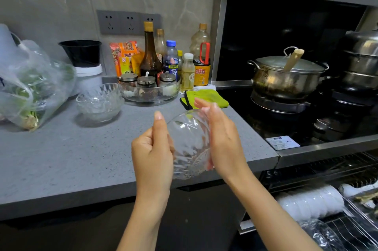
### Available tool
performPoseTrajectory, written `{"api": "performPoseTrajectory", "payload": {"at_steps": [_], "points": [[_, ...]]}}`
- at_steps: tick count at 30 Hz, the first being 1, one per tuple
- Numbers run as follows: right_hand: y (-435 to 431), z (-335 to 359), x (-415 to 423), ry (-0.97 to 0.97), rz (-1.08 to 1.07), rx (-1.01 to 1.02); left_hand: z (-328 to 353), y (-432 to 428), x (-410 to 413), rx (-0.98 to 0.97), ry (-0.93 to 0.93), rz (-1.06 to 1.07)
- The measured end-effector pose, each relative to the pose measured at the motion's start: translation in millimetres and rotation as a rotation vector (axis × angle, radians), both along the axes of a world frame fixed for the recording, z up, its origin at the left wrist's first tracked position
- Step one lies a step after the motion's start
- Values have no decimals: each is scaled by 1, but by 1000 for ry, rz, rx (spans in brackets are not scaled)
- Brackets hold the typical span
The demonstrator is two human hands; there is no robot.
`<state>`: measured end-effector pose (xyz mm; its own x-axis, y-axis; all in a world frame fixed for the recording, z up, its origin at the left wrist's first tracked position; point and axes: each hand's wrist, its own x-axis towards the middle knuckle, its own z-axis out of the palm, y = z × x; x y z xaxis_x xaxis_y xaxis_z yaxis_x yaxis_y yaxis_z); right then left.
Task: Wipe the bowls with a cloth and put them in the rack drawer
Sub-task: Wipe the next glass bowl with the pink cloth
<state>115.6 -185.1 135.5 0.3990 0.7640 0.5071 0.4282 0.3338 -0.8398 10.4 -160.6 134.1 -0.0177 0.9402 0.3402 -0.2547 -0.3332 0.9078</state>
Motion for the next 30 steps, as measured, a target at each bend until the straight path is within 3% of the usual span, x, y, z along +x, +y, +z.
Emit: {"api": "performPoseTrajectory", "payload": {"at_steps": [2,3,6,8,10,15,19,22,30], "points": [[-3,-5,-4,40,16,40,2,2,-3,-24,-54,21],[-5,-6,-9,-31,-10,77,2,4,-3,-35,-66,20],[-5,-6,-20,-458,-175,165,-2,6,1,-6,-11,-37],[-3,-1,-21,-578,-247,208,-1,3,3,8,43,-95],[-2,4,-16,-462,-213,195,-1,2,1,-29,21,-110],[-1,3,5,291,90,-2,-7,11,-9,-141,-157,-214],[-1,3,7,532,85,-18,-6,10,-5,-242,-184,-154],[-6,4,6,557,36,-3,-8,13,-4,-226,-100,-209],[-10,1,6,160,-137,306,-3,12,-8,-204,256,-381]]}}
